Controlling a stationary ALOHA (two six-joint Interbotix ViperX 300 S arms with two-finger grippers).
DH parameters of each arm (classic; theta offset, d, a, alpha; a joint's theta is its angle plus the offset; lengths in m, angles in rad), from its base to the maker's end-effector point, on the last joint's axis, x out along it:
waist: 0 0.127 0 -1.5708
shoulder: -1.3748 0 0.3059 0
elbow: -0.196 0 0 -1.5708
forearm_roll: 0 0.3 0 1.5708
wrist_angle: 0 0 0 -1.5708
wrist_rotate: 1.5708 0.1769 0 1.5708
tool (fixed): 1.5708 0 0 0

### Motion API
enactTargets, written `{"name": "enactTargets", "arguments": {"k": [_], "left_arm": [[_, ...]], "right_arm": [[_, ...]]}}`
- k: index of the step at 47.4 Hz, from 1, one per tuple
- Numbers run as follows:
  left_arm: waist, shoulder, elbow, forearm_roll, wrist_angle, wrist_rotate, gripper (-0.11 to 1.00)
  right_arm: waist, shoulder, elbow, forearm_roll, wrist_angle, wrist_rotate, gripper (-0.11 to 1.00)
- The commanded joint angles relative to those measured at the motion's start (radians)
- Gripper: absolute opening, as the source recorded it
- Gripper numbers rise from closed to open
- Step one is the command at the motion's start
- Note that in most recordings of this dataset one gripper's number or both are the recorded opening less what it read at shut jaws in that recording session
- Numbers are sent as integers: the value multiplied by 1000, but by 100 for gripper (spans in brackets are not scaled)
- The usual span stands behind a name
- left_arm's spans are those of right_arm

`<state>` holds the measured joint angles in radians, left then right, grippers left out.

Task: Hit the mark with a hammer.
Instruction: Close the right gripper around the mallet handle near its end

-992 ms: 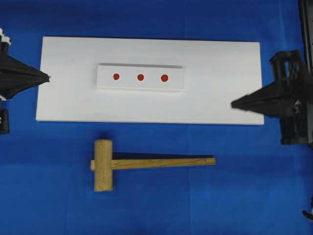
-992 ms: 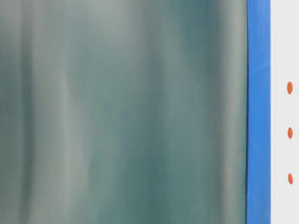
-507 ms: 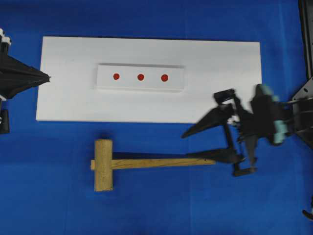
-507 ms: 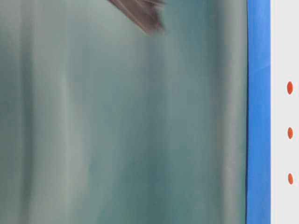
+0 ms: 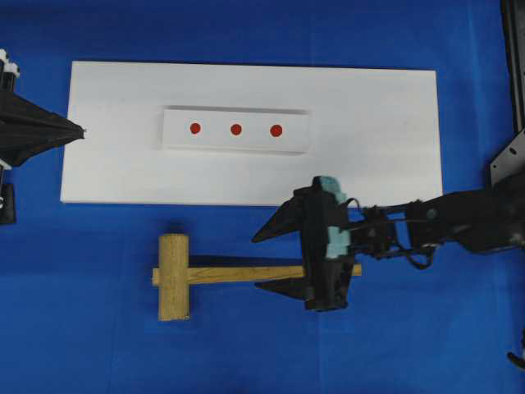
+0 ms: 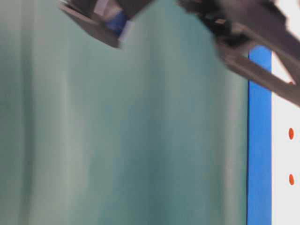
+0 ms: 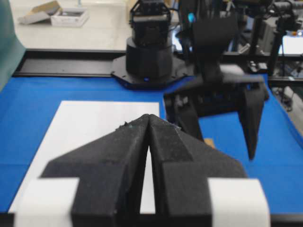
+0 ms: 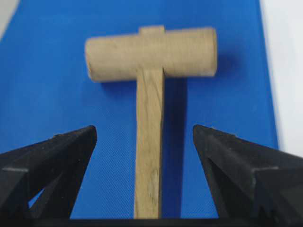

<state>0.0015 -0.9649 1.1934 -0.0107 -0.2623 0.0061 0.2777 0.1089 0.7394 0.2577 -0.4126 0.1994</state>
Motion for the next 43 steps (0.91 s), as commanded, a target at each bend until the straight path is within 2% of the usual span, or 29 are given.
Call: {"name": "enactTargets", "arguments": {"k": [1,9,19,33,36,43], "left_arm": [[0,8,-8,-2,-5,-2,0],[0,8,-6,-2,-5,-3,0],[0,8,-5,-2,-5,-3,0],[0,8,-5,-2,-5,-3,0],[0,8,-5,-2,-5,-3,0],[0,8,-5,-2,-5,-3,0]], "right_arm": [[11,37,-28,21,-37,-2,88],[31,135,-54,49,-78,-3,88],[38,213,-92,52,-81,-5,88],[40,232,-103,52,-83,-6,84],[38,232,-103,52,-83,-9,71],[40,230,-104,51,-81,-15,29]]}}
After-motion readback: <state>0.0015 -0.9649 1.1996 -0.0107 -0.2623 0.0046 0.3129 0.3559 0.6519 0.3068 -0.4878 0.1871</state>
